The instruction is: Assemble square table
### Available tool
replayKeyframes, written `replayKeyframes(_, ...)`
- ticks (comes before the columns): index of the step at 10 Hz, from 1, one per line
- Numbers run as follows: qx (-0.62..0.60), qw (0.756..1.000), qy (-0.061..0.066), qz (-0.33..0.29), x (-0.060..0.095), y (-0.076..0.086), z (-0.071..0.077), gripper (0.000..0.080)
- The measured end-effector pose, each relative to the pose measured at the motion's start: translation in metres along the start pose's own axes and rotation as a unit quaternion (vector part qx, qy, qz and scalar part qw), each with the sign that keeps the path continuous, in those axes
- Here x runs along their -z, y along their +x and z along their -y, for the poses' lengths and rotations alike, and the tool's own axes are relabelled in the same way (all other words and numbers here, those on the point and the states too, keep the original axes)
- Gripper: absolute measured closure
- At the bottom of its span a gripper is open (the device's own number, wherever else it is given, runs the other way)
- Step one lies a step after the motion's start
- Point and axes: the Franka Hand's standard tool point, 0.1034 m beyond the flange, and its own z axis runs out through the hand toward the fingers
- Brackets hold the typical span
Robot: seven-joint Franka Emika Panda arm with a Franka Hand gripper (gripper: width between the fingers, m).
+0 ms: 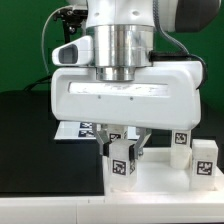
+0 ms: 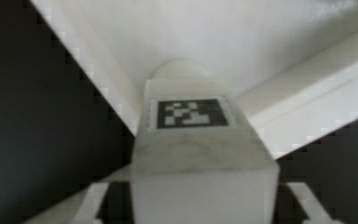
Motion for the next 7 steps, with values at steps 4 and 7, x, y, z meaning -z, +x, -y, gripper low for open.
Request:
replayKeyframes(4,-0.371,0.928,0.010,0.027,0.0005,-0.0044,-0.0071,0.0515)
replayKeyframes(7,-0.486,0.873,0.016,0.035,0.0008,-0.0062,-0.0087,0.0514)
